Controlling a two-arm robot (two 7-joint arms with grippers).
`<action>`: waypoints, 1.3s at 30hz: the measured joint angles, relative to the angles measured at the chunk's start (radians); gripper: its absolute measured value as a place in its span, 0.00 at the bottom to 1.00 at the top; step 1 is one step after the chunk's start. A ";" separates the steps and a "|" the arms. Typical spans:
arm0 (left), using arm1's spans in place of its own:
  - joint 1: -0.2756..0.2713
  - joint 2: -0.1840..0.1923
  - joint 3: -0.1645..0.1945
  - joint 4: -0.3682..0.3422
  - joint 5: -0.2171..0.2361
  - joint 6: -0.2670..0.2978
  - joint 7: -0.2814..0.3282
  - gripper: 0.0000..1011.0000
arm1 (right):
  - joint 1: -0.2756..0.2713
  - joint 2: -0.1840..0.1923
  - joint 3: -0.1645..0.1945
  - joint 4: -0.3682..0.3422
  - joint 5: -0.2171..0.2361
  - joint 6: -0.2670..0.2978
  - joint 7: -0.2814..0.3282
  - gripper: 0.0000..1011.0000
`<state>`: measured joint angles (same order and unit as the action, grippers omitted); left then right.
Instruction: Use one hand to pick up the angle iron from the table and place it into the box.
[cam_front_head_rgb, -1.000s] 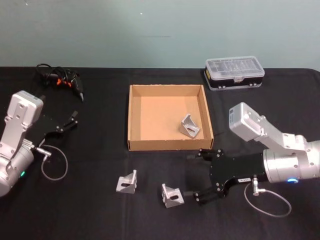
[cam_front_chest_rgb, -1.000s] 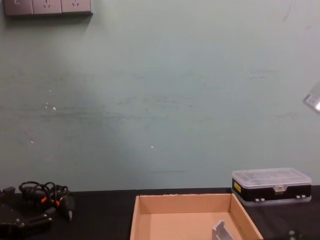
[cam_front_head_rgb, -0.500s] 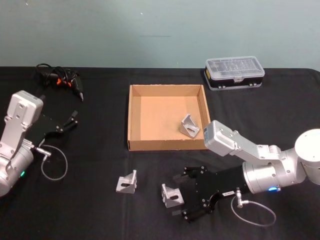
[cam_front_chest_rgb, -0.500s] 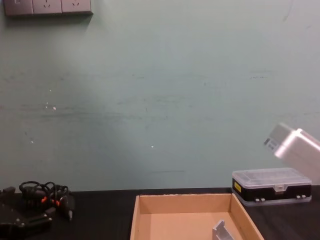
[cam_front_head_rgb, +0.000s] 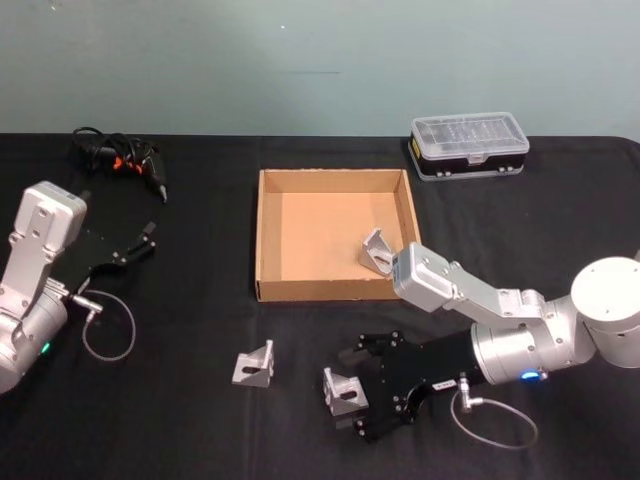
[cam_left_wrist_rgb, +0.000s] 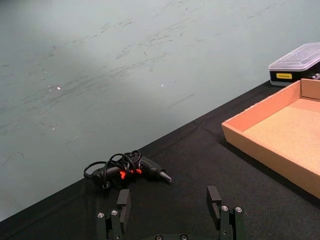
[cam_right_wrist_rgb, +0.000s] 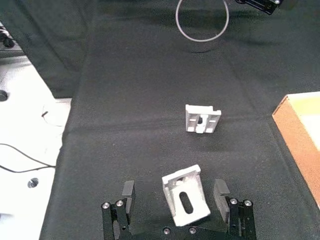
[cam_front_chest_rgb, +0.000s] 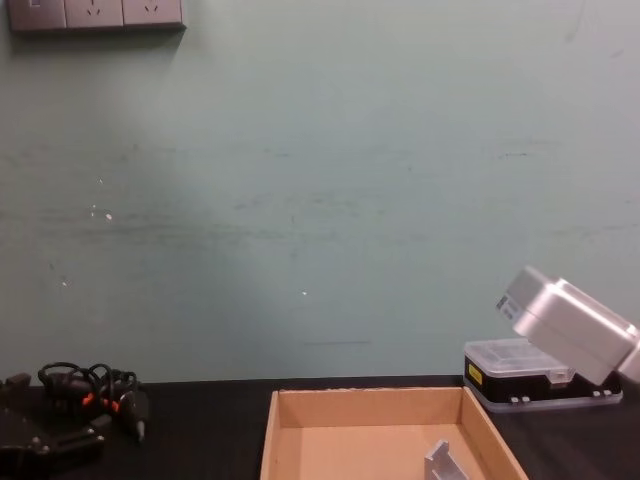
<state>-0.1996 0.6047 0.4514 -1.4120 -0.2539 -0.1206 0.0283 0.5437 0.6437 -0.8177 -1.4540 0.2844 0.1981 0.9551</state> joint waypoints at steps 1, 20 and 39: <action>0.000 0.000 0.000 0.000 0.000 0.000 0.000 0.99 | 0.000 0.000 0.000 0.000 0.000 0.000 0.000 0.99; 0.000 0.000 0.000 0.000 0.000 0.000 0.000 0.99 | 0.052 -0.046 -0.051 0.080 0.016 -0.028 -0.001 0.99; 0.000 0.000 0.000 0.000 0.000 0.000 0.000 0.99 | 0.055 -0.048 -0.060 0.081 0.023 -0.032 -0.019 0.88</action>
<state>-0.1995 0.6047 0.4514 -1.4120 -0.2539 -0.1205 0.0283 0.5984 0.5959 -0.8772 -1.3732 0.3073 0.1663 0.9366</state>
